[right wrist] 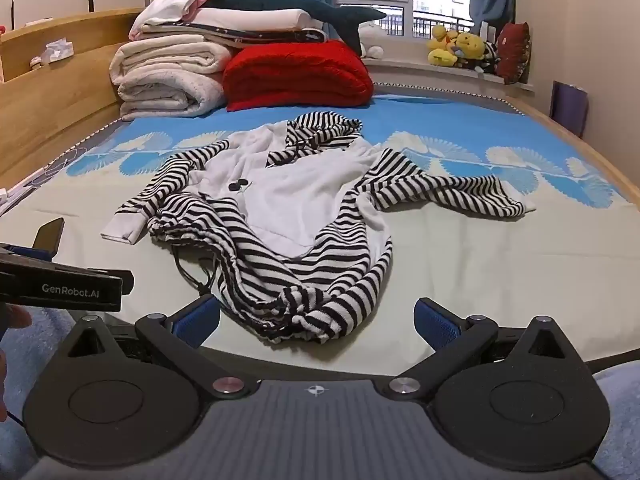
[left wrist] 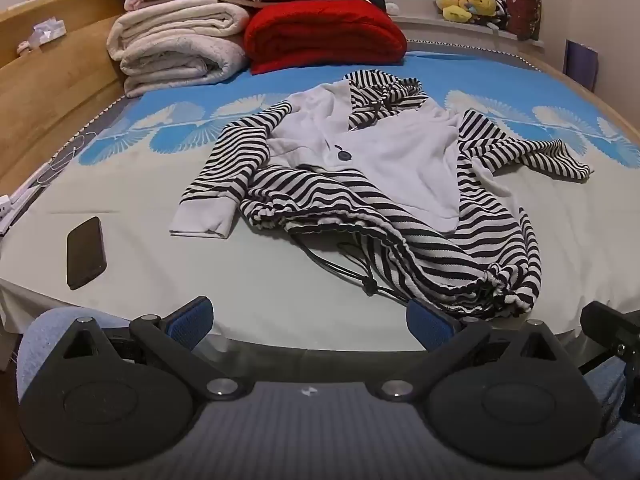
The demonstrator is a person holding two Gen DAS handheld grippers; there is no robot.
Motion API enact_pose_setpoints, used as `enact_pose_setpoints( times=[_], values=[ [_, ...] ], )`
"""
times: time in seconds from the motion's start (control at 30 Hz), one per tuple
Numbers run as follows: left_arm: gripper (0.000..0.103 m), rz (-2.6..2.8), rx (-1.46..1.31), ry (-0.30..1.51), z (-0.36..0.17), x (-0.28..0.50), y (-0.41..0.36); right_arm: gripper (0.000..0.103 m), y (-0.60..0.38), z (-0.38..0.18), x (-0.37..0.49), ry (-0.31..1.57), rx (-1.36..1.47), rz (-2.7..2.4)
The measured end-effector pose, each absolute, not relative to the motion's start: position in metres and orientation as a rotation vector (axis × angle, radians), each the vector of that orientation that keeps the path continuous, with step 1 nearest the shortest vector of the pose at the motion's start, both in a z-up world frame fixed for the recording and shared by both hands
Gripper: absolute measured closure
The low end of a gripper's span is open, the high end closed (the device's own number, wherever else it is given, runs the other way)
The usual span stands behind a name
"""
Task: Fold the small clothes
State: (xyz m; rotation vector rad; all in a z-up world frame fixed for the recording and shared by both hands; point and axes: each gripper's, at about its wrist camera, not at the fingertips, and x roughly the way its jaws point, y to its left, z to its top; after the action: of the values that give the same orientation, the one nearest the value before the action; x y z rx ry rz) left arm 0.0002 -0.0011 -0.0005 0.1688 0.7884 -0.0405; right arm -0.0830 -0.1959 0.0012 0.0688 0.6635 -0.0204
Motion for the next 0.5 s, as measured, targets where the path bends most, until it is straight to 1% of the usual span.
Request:
enact_pose_setpoints(
  times=[0.5],
  values=[
    [0.0,-0.046,0.179,0.781,-0.0026,0.0037,-0.0024,0.001,-0.1945,-0.0034,-0.0785,0.672,0.08,-0.01]
  ],
)
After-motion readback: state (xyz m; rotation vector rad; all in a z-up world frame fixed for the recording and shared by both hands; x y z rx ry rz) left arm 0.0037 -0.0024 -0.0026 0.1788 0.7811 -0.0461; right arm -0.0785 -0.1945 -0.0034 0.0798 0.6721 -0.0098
